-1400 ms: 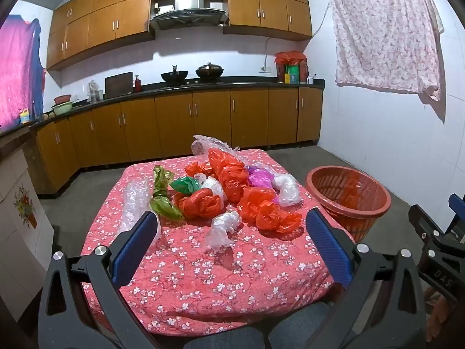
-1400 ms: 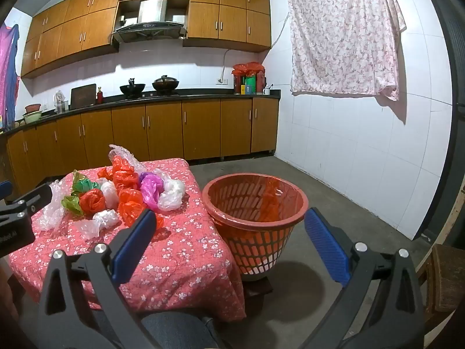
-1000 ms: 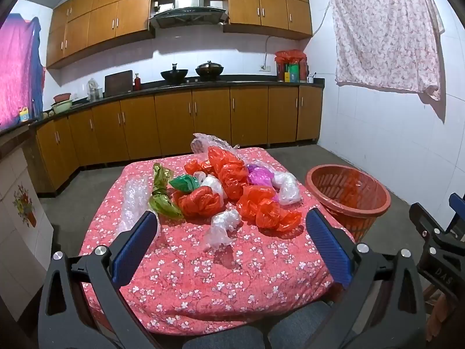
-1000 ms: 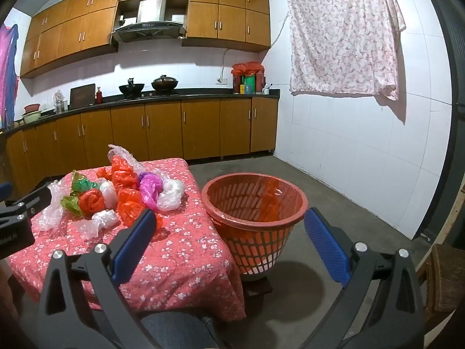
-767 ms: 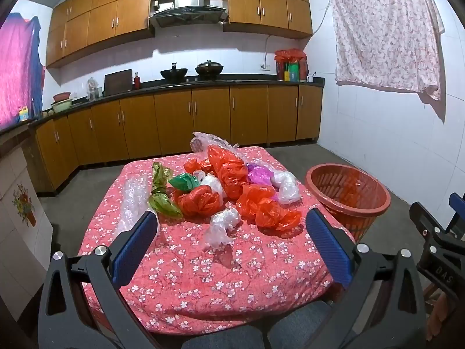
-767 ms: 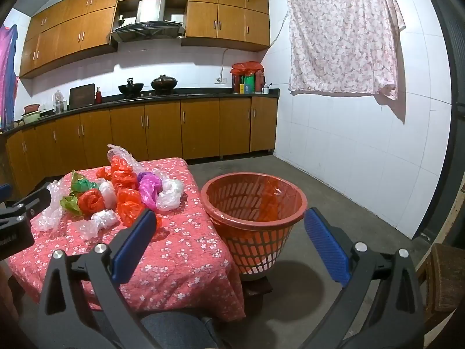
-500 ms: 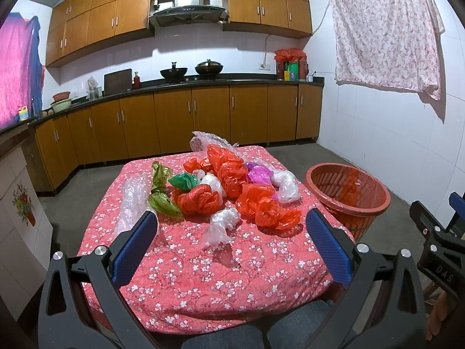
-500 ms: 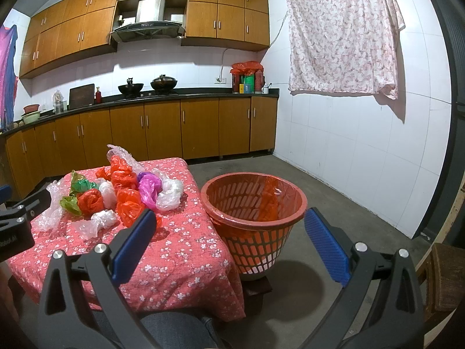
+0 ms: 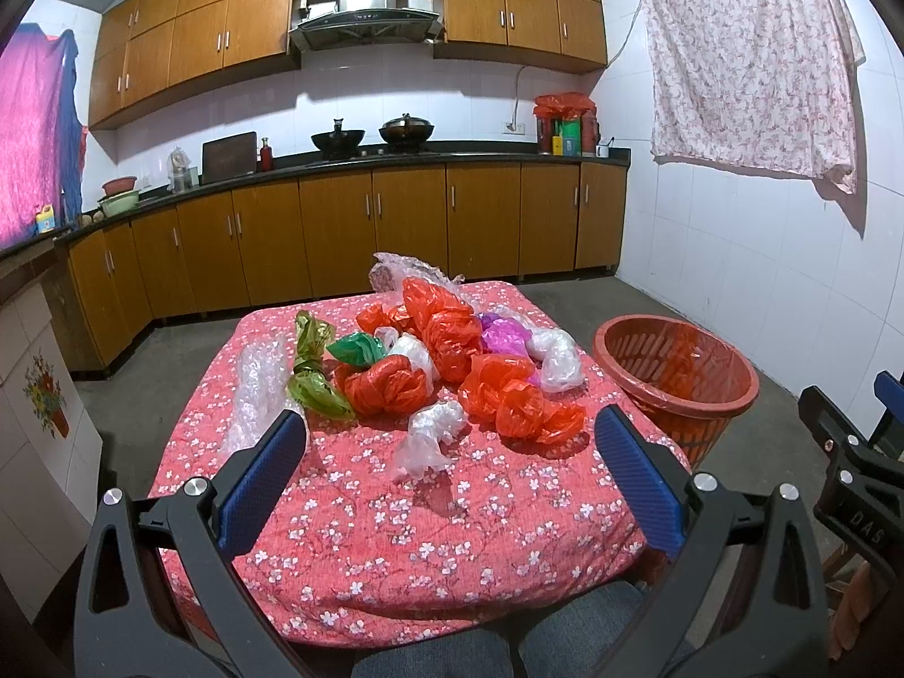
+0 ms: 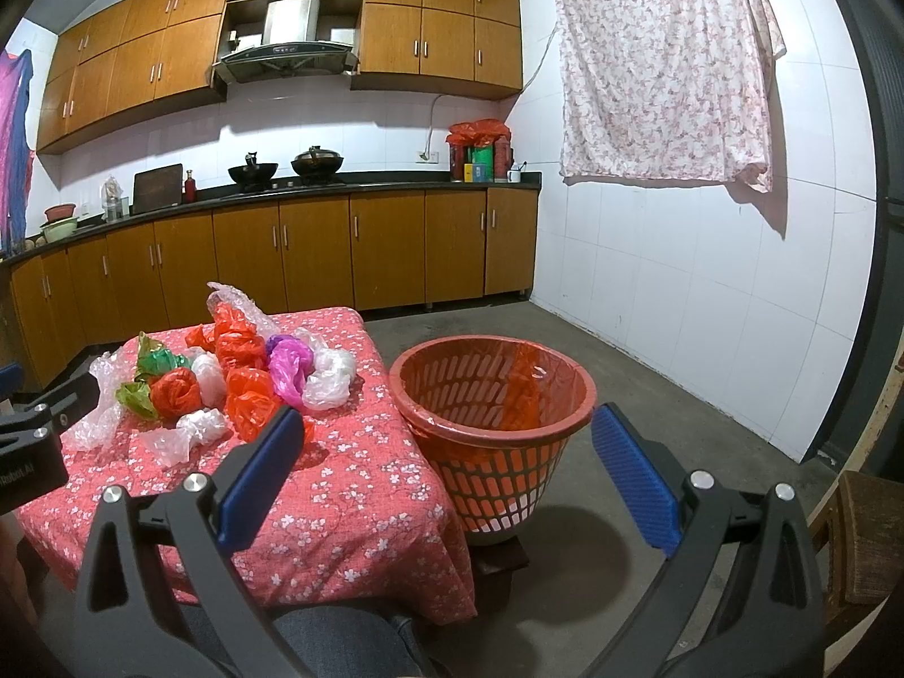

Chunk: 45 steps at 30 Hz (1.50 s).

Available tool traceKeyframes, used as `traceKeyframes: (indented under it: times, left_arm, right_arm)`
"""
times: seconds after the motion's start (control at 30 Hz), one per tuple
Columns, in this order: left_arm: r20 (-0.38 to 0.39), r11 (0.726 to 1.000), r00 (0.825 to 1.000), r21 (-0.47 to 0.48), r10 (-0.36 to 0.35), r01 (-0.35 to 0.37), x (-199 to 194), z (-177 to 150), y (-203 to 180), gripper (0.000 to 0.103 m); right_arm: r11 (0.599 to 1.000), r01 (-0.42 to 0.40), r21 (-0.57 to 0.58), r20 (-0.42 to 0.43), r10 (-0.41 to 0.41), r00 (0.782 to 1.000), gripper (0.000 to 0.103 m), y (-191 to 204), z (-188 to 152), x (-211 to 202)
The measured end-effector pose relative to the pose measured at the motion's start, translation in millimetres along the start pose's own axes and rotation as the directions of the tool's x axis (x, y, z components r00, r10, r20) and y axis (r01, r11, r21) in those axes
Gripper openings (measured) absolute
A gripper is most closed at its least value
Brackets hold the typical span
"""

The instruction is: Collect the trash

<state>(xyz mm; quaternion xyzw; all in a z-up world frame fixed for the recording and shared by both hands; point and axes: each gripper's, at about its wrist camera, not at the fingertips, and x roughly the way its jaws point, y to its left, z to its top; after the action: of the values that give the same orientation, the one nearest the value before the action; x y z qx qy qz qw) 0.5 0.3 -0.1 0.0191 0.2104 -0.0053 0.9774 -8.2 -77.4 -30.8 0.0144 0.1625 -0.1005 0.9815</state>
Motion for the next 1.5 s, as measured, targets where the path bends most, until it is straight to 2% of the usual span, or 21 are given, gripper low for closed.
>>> traceKeyframes:
  times: [1.5]
  left_arm:
    - [-0.008,1.000,1.000,0.000,-0.001,0.001,12,-1,31,0.101]
  right_arm:
    - [1.000,-0.001,0.003,-0.004,0.001,1.000,0.099,-1,-1,0]
